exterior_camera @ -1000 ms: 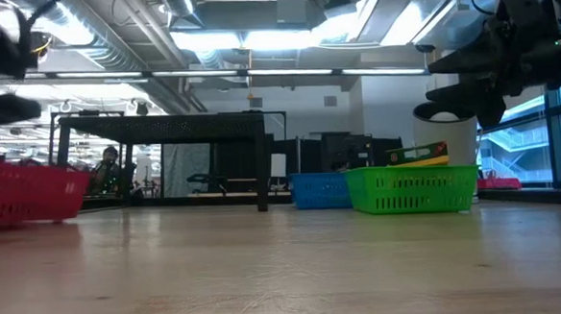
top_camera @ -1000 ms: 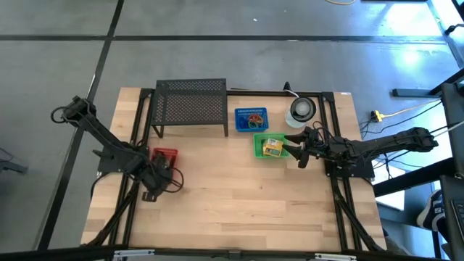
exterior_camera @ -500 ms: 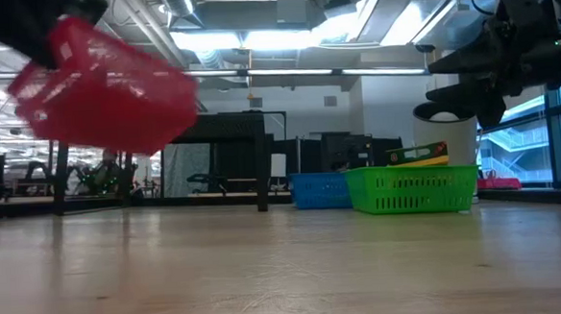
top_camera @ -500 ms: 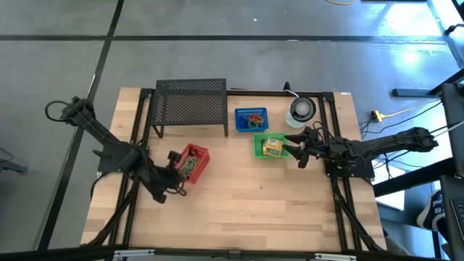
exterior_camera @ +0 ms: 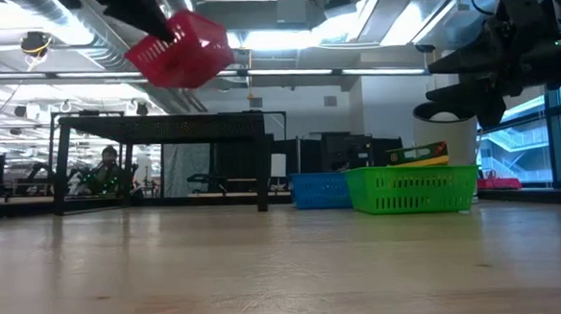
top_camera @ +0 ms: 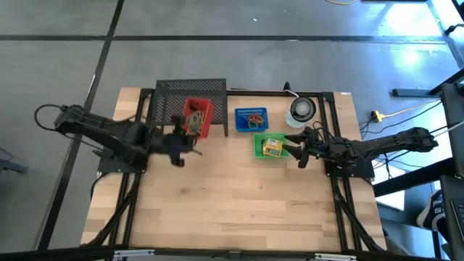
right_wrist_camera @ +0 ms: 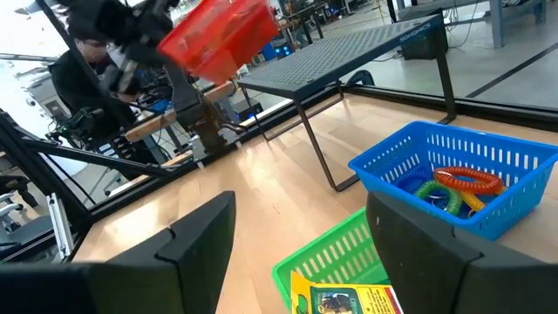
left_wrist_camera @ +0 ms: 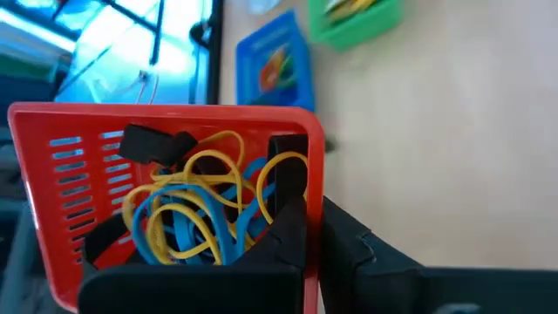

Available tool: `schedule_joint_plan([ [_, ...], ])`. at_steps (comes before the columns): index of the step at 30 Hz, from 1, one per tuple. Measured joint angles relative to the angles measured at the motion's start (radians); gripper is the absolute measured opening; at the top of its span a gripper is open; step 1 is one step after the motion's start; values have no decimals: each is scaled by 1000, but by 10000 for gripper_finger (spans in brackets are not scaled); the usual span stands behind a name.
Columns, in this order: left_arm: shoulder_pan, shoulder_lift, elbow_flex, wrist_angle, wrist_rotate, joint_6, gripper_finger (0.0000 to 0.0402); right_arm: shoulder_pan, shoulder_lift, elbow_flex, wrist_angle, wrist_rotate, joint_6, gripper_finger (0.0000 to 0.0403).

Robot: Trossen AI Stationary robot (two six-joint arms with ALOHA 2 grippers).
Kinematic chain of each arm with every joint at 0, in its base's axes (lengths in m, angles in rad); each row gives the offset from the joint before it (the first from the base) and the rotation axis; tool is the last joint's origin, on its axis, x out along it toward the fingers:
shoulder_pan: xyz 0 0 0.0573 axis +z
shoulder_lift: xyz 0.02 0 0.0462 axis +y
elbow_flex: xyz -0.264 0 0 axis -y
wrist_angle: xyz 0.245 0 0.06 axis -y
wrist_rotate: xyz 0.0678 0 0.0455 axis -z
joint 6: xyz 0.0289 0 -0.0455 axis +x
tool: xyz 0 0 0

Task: Pick & Place Office Desk Supplies
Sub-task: Put the orange basket on the shelf

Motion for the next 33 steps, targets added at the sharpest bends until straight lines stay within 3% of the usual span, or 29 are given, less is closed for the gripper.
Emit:
schedule_joint_plan([
  [5, 196, 0, 66, -142, 48, 106, 4, 0, 0, 0, 0, -3, 0, 260],
  [10, 395, 1, 93, -282, 196, 110, 5, 0, 0, 0, -1, -3, -10, 260],
  [14, 500, 3, 93, -381, 223, 127, 5, 0, 0, 0, -3, -3, -23, 260],
  [22, 596, 6, 93, -481, 247, 138, 6, 0, 0, 0, -6, -2, -23, 260],
  [33, 601, 6, 93, -511, 252, 175, 7, 0, 0, 0, -8, -2, -26, 260],
])
